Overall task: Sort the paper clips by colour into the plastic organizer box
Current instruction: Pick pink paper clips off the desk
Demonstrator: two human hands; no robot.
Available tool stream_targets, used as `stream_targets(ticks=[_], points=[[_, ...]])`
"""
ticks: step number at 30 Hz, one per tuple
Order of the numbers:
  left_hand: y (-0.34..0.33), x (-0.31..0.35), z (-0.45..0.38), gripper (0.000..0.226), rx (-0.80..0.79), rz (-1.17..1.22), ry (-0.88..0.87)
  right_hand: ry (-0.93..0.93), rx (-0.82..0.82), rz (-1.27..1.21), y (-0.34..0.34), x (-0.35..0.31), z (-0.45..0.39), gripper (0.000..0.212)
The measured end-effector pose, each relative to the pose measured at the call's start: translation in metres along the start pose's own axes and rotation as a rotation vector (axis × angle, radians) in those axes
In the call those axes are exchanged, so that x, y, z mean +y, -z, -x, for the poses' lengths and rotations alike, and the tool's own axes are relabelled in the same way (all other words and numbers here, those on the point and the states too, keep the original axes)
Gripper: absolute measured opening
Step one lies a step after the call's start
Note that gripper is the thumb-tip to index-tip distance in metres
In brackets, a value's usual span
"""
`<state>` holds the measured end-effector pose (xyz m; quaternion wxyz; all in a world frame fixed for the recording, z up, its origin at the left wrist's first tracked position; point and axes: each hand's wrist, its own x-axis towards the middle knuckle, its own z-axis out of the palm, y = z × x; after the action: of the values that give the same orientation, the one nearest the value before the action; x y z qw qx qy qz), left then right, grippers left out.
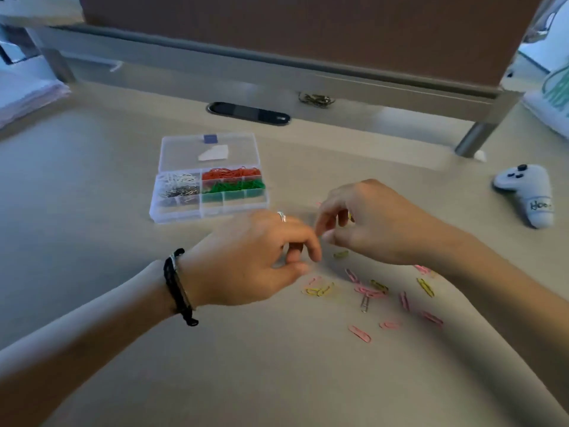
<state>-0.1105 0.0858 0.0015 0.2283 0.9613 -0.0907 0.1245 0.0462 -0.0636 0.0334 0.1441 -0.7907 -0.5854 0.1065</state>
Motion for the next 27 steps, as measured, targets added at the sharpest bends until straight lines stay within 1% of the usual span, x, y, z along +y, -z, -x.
stream_targets(ticks=[2,4,6,11,13,14,15,16,17,20,22,23,26,27], points=[[-0.009,0.011,-0.002,0.009,-0.059,-0.040,-0.012,-0.061,-0.026,0.020,0.003,0.008,0.030,0.006],[-0.017,0.019,-0.004,0.010,-0.068,-0.055,0.012,-0.114,-0.048,0.010,0.003,0.013,0.051,0.006],[-0.030,0.030,-0.007,0.016,-0.074,-0.104,0.051,-0.162,-0.057,-0.007,0.003,0.015,0.068,0.006],[-0.060,0.069,-0.021,0.040,0.015,-0.259,0.114,-0.320,0.031,0.049,0.007,0.027,0.092,0.010],[-0.066,0.075,-0.026,0.038,0.026,-0.350,0.130,-0.360,0.047,0.052,0.008,0.031,0.098,0.014],[-0.068,0.077,-0.028,0.031,0.016,-0.407,0.130,-0.377,0.053,0.058,0.008,0.032,0.102,0.016],[-0.070,0.079,-0.030,0.020,-0.025,-0.484,0.115,-0.392,0.055,0.058,0.008,0.034,0.105,0.016],[-0.069,0.083,-0.032,0.017,-0.096,-0.540,0.114,-0.404,0.050,0.058,0.007,0.036,0.107,0.015],[-0.068,0.086,-0.034,0.025,-0.151,-0.582,0.117,-0.412,0.043,0.058,0.006,0.037,0.108,0.014],[-0.068,0.089,-0.037,0.043,-0.196,-0.670,0.056,-0.437,0.031,0.058,0.004,0.041,0.111,0.010],[-0.069,0.091,-0.035,0.048,-0.217,-0.711,0.006,-0.440,0.015,0.065,0.004,0.039,0.112,0.005],[-0.070,0.091,-0.034,0.047,-0.226,-0.714,-0.018,-0.433,0.004,0.081,0.003,0.036,0.112,0.002],[-0.074,0.084,-0.036,0.040,-0.200,-0.702,-0.071,-0.434,-0.029,0.248,-0.001,0.021,0.108,0.021],[-0.073,0.079,-0.037,0.037,-0.182,-0.688,-0.088,-0.427,-0.034,0.323,-0.002,0.016,0.106,0.024]])
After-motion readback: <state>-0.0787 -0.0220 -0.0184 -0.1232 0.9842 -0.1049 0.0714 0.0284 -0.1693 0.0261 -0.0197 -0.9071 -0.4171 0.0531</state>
